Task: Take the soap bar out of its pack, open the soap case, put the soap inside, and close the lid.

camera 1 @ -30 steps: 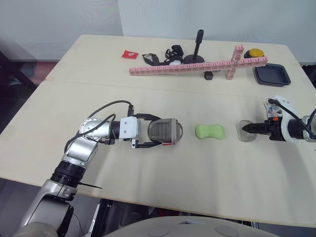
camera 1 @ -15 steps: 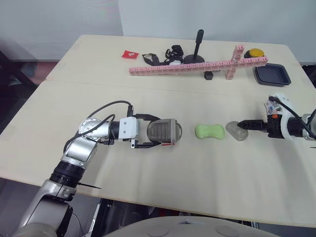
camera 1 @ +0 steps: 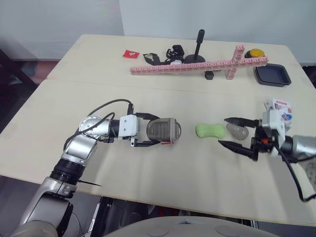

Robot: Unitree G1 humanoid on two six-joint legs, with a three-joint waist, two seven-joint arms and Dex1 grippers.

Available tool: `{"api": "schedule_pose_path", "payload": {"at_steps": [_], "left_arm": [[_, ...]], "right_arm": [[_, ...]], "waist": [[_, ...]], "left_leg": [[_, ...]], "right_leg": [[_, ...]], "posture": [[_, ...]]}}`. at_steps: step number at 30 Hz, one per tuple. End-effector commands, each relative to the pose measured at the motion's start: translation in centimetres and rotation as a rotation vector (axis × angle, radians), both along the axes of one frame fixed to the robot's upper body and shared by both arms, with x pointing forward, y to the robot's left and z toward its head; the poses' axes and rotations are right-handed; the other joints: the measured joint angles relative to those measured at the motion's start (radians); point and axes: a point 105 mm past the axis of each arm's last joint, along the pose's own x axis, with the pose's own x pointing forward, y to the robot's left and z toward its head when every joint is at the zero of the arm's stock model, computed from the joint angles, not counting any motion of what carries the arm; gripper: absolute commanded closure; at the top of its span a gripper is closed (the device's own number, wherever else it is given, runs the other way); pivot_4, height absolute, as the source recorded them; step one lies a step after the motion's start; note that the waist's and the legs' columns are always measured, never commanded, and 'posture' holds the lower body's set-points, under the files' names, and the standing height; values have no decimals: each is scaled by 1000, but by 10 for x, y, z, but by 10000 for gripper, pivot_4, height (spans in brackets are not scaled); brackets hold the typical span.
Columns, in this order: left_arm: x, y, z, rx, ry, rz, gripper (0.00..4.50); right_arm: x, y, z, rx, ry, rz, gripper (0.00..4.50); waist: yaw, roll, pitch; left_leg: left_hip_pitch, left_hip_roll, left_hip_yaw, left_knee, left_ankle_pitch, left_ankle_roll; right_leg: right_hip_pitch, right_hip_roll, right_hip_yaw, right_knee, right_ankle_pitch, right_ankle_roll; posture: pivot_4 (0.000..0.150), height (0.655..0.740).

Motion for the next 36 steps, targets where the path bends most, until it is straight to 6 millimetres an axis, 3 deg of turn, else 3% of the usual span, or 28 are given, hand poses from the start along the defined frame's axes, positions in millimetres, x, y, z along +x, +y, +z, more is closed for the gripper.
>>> {"api": "schedule_pose_path", "payload": {"at_steps": [1, 7, 15, 18, 26, 36], "left_arm": [[5, 4, 11, -4, -40, -1, 10440], [7, 6, 9, 26, -34, -4, 10440], [10, 8, 8, 125, 23, -21, 10440], [19, 10, 7, 211, 32, 4, 10440], [34, -4, 15, 304, 21, 62, 10440], [31, -19, 19, 379, 31, 40, 10440]], "right_arm": [[-18, 4, -3, 6, -94, -10, 197], [-39, 16, -23, 23, -104, -21, 197], [-37, 17, -30, 20, -160, -43, 197], [-39, 17, -32, 17, -163, -45, 197], [-42, 20, -26, 33, -154, -48, 197], [-41, 11, -33, 36, -134, -73, 197]], "waist": [[-11, 0, 0], [-38, 0, 0], [-43, 0, 0], [-41, 0, 0], [-46, 1, 0], [-46, 0, 0]], "left_leg": [[0, 0, 0, 0, 0, 0], [1, 0, 0, 0, 0, 1], [1, 0, 0, 0, 1, 2], [1, 0, 0, 0, 0, 3], [1, 0, -1, 0, 0, 3], [1, -1, -1, 0, 0, 3]], "right_leg": [[0, 0, 0, 0, 0, 0], [0, 0, -1, 0, 0, 0], [1, -1, -1, 0, 0, 0], [1, -1, -2, 0, 0, 0], [1, -2, -2, 0, 0, 0], [2, -2, -2, 0, 0, 0]], "posture": [[1500, 7330], [1500, 7330], [1500, 7330], [1500, 7330], [1500, 7330], [1500, 7330]]}}
